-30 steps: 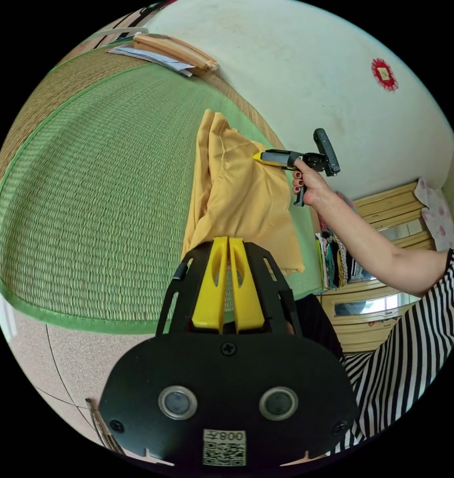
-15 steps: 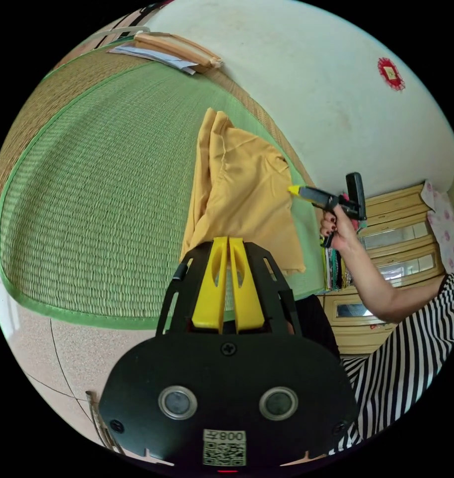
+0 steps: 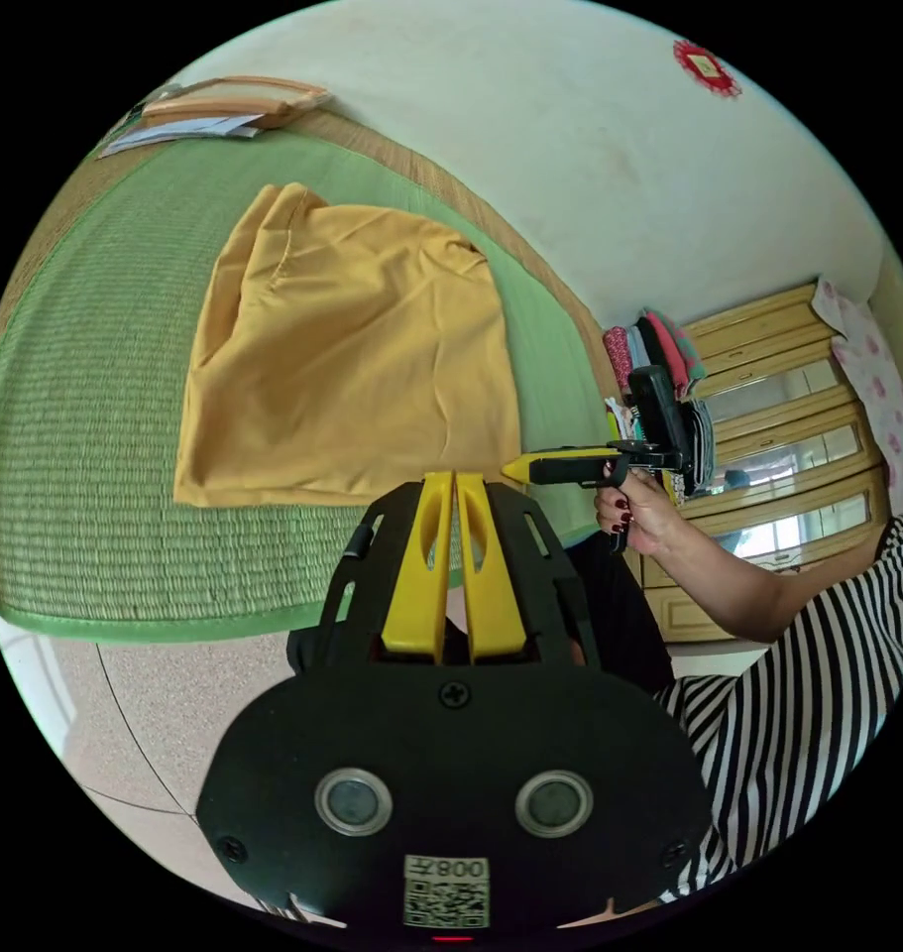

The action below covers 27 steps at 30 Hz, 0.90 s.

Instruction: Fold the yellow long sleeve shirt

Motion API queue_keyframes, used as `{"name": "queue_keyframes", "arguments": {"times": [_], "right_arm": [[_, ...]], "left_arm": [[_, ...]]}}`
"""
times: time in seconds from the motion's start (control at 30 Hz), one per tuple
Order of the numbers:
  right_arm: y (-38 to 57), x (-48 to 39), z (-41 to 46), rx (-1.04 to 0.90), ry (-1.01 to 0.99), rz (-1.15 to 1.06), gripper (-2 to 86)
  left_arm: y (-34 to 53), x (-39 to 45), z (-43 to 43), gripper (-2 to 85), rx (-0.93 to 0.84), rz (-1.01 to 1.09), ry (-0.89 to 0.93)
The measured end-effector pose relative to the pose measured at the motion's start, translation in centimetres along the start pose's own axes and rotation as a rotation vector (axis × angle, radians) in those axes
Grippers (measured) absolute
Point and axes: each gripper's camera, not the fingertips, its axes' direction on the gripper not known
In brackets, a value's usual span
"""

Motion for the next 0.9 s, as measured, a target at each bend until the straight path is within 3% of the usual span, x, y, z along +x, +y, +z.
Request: {"name": "queue_keyframes", "arguments": {"times": [0.27,0.47,0.9], "right_arm": [[3.7,3.0,1.9,0.080,-0.107,0.021,0.2],[7.8,7.3,3.7,0.132,-0.182,0.103,0.5],[12.6,13.6,9.6,0.173,-0.372,0.227,7.5]], "left_arm": [[-1.4,4.3,2.1,2.5,-0.101,0.108,0.031],[-1.8,4.8,5.3,6.5,-0.198,0.012,0.112],[-2.4,3.7,6.9,5.9,-0.102,-0.161,0.216]]}}
